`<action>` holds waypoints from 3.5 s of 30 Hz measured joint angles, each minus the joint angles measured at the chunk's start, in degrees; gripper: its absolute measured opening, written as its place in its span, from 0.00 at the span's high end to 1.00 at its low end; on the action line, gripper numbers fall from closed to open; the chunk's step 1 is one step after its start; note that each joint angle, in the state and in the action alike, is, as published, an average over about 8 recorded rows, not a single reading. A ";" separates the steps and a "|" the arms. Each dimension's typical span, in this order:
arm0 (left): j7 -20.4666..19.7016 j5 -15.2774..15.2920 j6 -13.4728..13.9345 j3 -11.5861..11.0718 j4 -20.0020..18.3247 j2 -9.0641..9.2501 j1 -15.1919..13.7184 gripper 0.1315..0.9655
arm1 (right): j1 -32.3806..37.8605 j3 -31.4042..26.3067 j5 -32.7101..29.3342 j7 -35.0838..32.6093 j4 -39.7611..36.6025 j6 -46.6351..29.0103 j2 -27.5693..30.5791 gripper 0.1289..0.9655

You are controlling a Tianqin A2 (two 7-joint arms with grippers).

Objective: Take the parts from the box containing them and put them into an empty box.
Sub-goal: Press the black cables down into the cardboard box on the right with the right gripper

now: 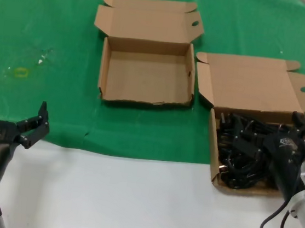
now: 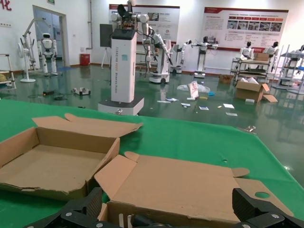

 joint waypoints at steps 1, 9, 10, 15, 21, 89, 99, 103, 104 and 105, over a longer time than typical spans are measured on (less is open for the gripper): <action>0.00 0.00 0.00 0.00 0.00 0.00 0.00 0.15 | 0.00 0.00 0.00 0.00 0.00 0.00 0.00 0.00; 0.00 0.00 0.00 0.00 0.00 0.00 0.00 0.25 | 0.00 0.00 0.00 0.00 0.00 0.00 0.00 0.00; 0.00 0.00 0.00 0.00 0.00 0.00 0.00 0.28 | 0.00 0.00 0.00 0.00 0.00 0.00 0.00 0.00; 0.00 0.00 0.00 0.00 0.00 0.00 0.00 0.39 | -0.01 -0.02 0.09 0.06 -0.04 -0.04 -0.08 0.00; 0.00 0.00 0.00 0.00 0.00 0.00 0.00 0.59 | -0.06 0.17 0.27 0.04 0.10 -0.86 -0.45 0.00; -0.01 0.01 0.00 0.00 0.00 0.00 0.00 0.99 | 54.45 -37.34 -17.96 -12.34 -23.04 -69.65 32.38 0.00; -0.04 0.01 0.00 0.00 0.00 0.00 0.00 0.99 | 60.57 -37.52 -24.48 -21.53 -31.21 -73.25 26.74 0.00; -0.04 0.02 0.00 0.00 0.00 0.00 0.00 0.99 | 60.60 -37.04 -25.58 -23.45 -32.39 -73.14 25.48 0.00; -0.04 0.02 0.00 0.00 0.00 0.00 0.00 0.99 | 60.49 -36.92 -25.79 -23.87 -32.64 -73.07 25.22 0.00; -0.03 0.02 0.00 0.00 0.00 0.00 0.00 0.99 | 60.36 -36.80 -25.97 -24.27 -32.87 -72.99 24.99 0.00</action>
